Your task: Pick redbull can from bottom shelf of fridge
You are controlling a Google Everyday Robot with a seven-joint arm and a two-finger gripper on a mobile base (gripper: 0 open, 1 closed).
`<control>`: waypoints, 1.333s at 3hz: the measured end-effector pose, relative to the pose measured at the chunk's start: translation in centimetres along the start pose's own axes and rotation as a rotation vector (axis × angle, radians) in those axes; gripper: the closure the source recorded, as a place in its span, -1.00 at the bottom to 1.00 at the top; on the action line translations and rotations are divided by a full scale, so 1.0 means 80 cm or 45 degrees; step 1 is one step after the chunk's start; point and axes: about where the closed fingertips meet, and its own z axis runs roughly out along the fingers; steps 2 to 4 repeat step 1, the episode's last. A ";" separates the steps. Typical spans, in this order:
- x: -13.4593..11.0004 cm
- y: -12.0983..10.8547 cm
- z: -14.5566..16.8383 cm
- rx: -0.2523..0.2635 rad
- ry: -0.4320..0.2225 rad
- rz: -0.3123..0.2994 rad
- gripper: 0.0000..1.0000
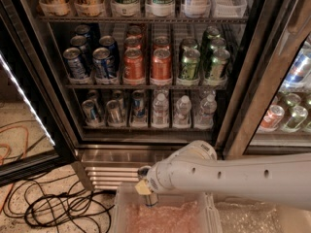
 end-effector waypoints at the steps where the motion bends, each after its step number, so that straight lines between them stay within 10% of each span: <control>1: 0.010 0.001 -0.006 -0.019 0.012 0.058 1.00; 4: 0.010 0.001 -0.006 -0.019 0.012 0.058 1.00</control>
Offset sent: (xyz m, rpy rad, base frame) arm 0.0000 0.0000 0.0000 0.0000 0.0000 0.0000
